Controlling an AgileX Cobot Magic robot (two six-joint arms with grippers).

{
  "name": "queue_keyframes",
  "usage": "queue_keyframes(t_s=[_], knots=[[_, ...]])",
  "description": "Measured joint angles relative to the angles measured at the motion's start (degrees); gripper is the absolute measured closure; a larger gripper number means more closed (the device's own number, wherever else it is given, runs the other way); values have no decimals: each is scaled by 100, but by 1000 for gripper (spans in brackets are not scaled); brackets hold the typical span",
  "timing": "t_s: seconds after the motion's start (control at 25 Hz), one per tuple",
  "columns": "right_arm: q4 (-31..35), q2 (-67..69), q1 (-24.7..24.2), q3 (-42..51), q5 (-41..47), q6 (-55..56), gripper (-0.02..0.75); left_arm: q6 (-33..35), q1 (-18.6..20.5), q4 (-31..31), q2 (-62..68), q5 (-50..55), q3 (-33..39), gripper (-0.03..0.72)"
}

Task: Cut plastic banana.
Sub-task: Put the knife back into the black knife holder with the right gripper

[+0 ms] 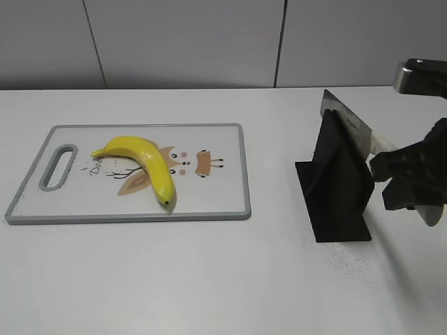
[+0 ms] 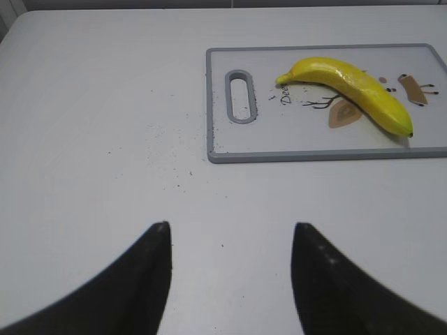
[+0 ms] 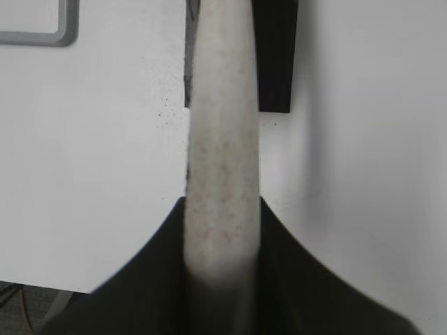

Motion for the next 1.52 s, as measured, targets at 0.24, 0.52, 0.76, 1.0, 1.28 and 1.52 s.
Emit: queue_keyframes(t_s=[0.24, 0.52, 0.76, 1.0, 1.28, 1.52], knots=[[-61, 11, 112, -145, 97, 232, 574, 0, 0, 0, 0, 0, 0, 153], [44, 61, 112, -152, 123, 210, 574, 0, 0, 0, 0, 0, 0, 153], [73, 486, 112, -170, -33, 206, 574, 0, 0, 0, 0, 0, 0, 153], [-71, 585, 112, -170, -296, 198, 574, 0, 0, 0, 0, 0, 0, 153], [-51, 607, 126, -177, -387, 100, 525, 0, 0, 0, 0, 0, 0, 153], [5, 602, 162, -250, -387, 16, 187, 0, 0, 0, 0, 0, 0, 162]])
